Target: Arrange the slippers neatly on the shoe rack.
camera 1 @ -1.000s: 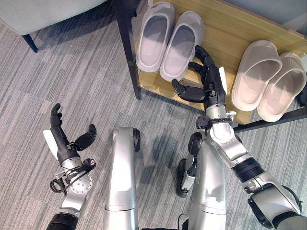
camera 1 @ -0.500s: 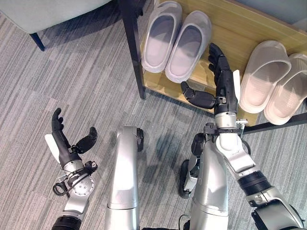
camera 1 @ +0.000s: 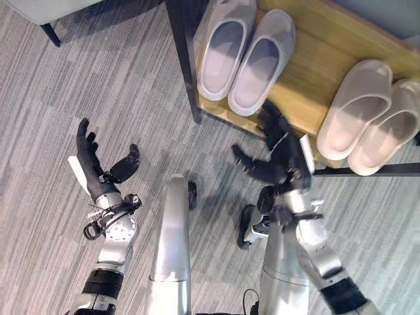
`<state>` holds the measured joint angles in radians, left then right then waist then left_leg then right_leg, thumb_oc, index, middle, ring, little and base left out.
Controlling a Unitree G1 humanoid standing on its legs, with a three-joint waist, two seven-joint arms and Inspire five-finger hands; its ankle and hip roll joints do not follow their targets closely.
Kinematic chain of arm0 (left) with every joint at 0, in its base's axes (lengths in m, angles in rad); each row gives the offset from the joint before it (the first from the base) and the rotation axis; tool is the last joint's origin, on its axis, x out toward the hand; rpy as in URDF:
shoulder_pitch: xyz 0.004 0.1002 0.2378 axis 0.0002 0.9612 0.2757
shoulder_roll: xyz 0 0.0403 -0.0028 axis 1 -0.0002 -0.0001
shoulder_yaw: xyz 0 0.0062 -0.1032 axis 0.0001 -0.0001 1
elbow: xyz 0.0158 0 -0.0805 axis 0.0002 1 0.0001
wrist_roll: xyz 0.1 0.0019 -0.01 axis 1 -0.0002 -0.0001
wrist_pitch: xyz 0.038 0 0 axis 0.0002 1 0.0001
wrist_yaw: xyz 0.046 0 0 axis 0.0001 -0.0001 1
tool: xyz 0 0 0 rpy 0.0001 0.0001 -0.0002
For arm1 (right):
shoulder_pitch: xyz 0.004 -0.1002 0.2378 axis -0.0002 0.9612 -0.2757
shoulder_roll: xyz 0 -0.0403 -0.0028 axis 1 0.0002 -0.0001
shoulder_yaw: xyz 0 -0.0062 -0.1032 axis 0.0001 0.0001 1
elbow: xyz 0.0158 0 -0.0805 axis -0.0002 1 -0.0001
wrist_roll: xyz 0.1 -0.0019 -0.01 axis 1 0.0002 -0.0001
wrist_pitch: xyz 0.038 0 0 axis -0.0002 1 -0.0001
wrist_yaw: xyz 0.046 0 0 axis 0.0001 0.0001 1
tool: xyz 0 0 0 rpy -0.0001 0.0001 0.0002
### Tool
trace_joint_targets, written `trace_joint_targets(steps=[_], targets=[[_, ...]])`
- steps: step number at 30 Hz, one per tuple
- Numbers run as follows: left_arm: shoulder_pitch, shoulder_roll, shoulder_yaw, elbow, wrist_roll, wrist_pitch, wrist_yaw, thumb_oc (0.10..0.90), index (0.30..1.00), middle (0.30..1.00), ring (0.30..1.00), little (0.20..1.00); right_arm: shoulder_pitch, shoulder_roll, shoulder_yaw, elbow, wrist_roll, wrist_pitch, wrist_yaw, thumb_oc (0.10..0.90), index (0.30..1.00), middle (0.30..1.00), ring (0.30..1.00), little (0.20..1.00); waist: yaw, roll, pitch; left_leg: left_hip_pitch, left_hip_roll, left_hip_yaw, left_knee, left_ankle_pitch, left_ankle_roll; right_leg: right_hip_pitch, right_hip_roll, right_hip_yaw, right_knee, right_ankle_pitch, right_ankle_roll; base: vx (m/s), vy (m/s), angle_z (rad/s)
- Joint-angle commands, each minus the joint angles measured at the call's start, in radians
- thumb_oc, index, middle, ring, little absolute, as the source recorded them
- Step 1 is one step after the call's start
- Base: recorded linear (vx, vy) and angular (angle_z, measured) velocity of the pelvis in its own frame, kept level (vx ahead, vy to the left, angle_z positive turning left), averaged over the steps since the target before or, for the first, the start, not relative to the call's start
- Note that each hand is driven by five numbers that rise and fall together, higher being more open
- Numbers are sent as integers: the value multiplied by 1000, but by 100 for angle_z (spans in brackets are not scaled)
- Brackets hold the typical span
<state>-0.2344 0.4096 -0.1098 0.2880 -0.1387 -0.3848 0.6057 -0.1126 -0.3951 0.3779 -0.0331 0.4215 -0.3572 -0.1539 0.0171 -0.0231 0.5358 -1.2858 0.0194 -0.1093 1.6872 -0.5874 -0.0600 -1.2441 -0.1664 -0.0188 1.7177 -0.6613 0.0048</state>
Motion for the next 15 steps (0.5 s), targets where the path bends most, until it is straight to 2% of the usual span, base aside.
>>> trace_joint_targets(steps=[1, 6, 7, 10, 11, 12, 15], targets=[[83, 35, -40, 24, 107, -68, -61, 800, 900, 900, 900, 900, 97, 44, -32, -15, 19, -79, 52, 800, 900, 900, 900, 900, -15, -4, -193, 130, 35, 9, -230, 103, 84, 119, -16, 7, -269, 127, -36, 1, 82, -19], [163, -30, -38, 160, 35, -65, -131, 800, 900, 900, 900, 900, 189, 36, -60, 125, -132, -46, 19, 800, 900, 900, 900, 900, -38, -9, -256, 476, 46, 43, -559, 158, 82, 449, -3, -27, -610, 194, -5, 134, 48, -19], [184, -44, -39, 195, 17, -63, -154, 800, 900, 900, 900, 900, 208, 37, -73, 147, -175, -37, 12, 800, 900, 900, 900, 900, -42, -14, -274, 527, 47, 51, -628, 202, 83, 508, 0, -42, -684, 235, -6, 169, -1, -10], [247, -66, -55, 260, 33, -38, -206, 800, 900, 900, 900, 900, 267, 36, -102, 216, -241, -1, 21, 800, 900, 900, 900, 900, -40, -16, -308, 734, 52, 64, -807, 253, 85, 711, 13, -66, -862, 297, 23, 239, 5, -4], [287, -77, -73, 295, 47, -24, -239, 800, 900, 900, 900, 900, 299, 34, -128, 269, -277, 9, 17, 800, 900, 900, 900, 900, -45, -15, -331, 851, 63, 77, -917, 296, 80, 834, 14, -59, -989, 348, 39, 205, -10, -13], [287, -77, -73, 295, 47, -24, -239, 800, 900, 900, 900, 900, 299, 34, -128, 269, -277, 9, 17, 800, 900, 900, 900, 900, -45, -15, -331, 851, 63, 77, -917, 296, 80, 834, 14, -59, -989, 348, 39, 214, -21, -16], [296, -93, -116, 418, 91, 12, -298, 800, 900, 900, 900, 900, 285, 60, -144, 482, -361, 52, -40, 800, 900, 900, 900, 900, -51, -13, -365, 1015, 58, 110, -1117, 391, 59, 988, 29, -57, -1187, 443, 70, 154, -38, -16]])
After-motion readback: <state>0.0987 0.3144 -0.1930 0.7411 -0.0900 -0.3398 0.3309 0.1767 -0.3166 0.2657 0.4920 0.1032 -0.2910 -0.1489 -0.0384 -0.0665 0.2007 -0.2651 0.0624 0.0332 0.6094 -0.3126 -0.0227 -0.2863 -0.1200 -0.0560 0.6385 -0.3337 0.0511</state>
